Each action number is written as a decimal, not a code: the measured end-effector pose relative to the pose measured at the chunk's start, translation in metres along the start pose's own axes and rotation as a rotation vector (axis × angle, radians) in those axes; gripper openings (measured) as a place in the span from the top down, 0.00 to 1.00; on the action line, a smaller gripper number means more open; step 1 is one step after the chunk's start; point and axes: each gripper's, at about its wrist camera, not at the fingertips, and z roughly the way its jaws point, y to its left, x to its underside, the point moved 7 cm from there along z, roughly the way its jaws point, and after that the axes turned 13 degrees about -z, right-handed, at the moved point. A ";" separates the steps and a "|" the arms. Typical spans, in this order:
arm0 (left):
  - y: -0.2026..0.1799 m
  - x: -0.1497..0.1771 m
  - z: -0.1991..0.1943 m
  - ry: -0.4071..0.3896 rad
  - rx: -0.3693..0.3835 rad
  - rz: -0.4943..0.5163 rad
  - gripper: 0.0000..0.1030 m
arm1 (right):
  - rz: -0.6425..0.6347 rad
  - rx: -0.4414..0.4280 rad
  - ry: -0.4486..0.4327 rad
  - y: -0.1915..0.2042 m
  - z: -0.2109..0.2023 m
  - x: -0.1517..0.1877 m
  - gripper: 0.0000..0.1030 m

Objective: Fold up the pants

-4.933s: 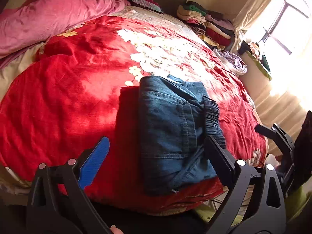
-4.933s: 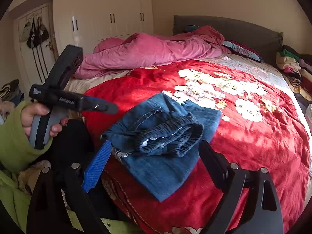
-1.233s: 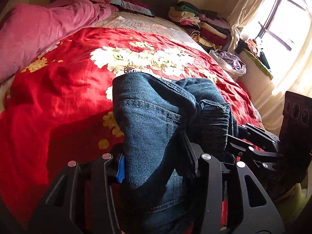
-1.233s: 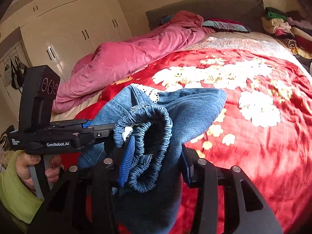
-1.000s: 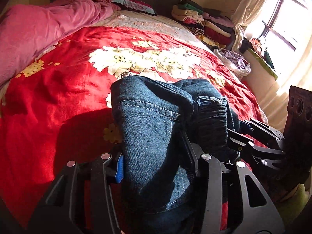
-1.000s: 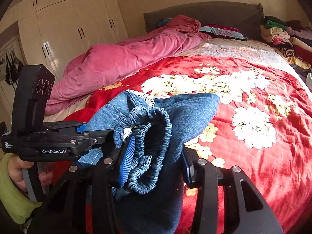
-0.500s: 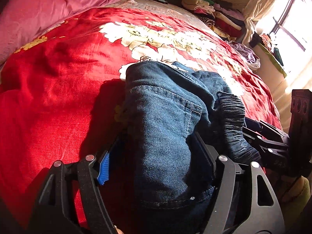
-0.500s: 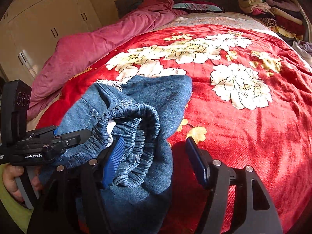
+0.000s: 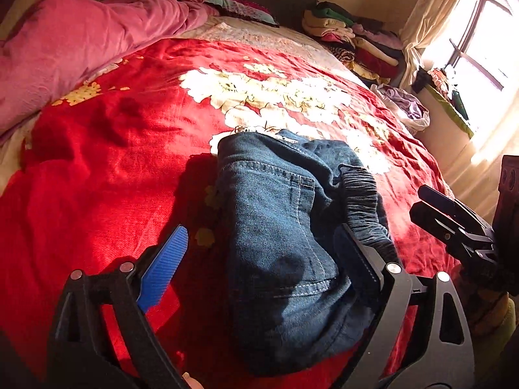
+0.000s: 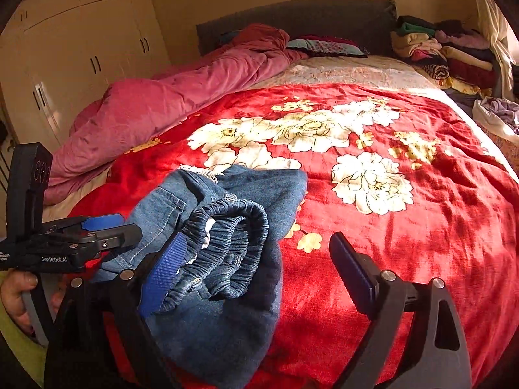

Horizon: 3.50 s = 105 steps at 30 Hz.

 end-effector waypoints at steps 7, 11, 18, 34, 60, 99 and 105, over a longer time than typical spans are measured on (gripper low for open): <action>-0.002 0.000 -0.041 -0.076 -0.015 0.014 0.09 | -0.017 0.021 -0.080 0.010 -0.043 -0.008 0.04; -0.002 0.009 -0.060 -0.103 -0.026 0.026 0.09 | -0.016 0.027 -0.099 0.019 -0.063 -0.003 0.04; 0.001 0.038 -0.084 -0.115 -0.036 0.033 0.09 | -0.026 0.037 -0.108 0.035 -0.092 0.012 0.04; 0.007 0.107 -0.090 -0.085 -0.066 0.014 0.09 | -0.059 0.112 -0.047 0.053 -0.126 0.070 0.04; 0.014 0.113 -0.087 -0.075 -0.085 0.007 0.09 | -0.039 0.096 0.016 0.066 -0.101 0.091 0.04; 0.020 0.112 -0.093 -0.078 -0.102 -0.003 0.09 | -0.024 0.109 0.025 0.062 -0.101 0.092 0.04; 0.021 0.111 -0.093 -0.077 -0.104 -0.003 0.09 | -0.024 0.107 0.026 0.061 -0.100 0.092 0.04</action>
